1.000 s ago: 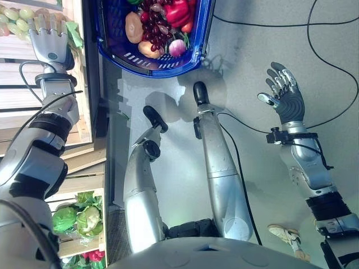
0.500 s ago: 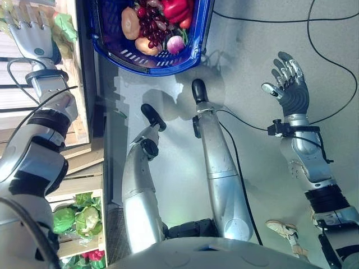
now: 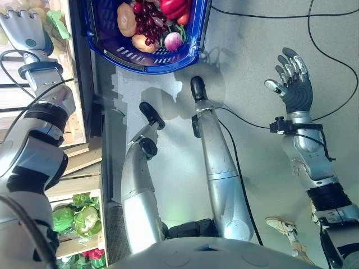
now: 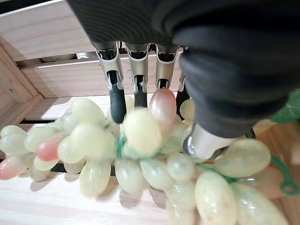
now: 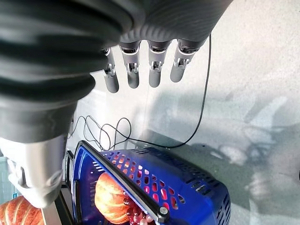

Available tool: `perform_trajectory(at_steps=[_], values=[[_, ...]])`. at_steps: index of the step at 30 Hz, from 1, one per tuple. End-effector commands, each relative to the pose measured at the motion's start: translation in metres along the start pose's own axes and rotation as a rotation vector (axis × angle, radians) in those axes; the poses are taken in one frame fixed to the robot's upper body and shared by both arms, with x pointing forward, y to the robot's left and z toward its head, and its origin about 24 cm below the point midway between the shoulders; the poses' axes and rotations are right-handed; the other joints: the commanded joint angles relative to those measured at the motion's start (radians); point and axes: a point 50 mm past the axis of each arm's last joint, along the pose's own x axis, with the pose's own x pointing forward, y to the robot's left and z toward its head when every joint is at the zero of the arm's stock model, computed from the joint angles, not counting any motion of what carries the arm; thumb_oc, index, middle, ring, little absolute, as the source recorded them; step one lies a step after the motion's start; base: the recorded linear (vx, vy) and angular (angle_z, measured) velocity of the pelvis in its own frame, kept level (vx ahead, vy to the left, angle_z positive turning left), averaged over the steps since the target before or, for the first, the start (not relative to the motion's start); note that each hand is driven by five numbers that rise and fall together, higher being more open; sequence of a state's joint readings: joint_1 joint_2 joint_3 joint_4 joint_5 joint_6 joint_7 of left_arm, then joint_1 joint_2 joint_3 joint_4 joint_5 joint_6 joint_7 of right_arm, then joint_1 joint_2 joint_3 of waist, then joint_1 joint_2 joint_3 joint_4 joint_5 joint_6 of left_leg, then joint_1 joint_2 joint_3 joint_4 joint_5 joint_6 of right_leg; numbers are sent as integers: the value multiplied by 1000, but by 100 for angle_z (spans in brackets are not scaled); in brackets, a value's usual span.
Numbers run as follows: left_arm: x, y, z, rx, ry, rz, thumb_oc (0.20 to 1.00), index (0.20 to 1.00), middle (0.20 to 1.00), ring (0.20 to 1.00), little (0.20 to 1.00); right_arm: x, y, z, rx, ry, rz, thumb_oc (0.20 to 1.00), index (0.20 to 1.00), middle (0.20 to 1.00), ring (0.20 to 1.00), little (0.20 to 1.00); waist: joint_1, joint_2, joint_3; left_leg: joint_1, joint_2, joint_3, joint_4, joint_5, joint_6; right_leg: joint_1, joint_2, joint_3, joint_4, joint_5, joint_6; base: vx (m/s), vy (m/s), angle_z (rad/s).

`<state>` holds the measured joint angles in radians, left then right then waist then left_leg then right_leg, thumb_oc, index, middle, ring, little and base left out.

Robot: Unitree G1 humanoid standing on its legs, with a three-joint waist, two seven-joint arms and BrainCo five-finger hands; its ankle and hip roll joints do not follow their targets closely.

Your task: Pick up fruits and vegetables into the basket

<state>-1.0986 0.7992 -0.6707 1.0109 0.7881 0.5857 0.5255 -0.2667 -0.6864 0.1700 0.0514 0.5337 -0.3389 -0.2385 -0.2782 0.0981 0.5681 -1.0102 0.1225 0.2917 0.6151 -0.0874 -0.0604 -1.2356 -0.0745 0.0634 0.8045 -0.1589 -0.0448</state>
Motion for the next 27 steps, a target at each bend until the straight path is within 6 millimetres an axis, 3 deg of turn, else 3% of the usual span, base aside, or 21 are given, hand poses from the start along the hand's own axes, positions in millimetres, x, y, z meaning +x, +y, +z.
perform_trajectory(at_steps=[1,15,23,27], values=[[-7,-21,-22,92,15,-59,200,200,200,200,200,3,0,13,39,-88,-6,1000,1000,1000,1000,1000,-28,-9,-48,-30,-43,4,40,-44,21,19,43,-23,-15,-2,71,0,0,0],[-16,-34,-22,-57,42,-119,200,200,200,200,200,3,2,18,-8,-117,41,1000,1000,1000,1000,1000,-23,-5,-48,-9,-51,0,29,-44,19,45,41,-24,-32,0,73,0,0,0],[-32,-52,-23,-620,210,-267,200,200,200,200,200,-6,24,-2,-73,76,338,1000,1000,1000,1000,1000,9,-23,-48,75,-57,-16,5,-45,26,151,32,-50,-69,2,78,-22,-27,4],[-39,-54,-21,-891,218,-287,200,200,200,200,200,-12,26,-7,-113,128,389,1000,1000,1000,1000,1000,30,-29,-48,132,-65,-28,-8,-48,29,218,27,-67,-91,1,80,-16,-47,7]])
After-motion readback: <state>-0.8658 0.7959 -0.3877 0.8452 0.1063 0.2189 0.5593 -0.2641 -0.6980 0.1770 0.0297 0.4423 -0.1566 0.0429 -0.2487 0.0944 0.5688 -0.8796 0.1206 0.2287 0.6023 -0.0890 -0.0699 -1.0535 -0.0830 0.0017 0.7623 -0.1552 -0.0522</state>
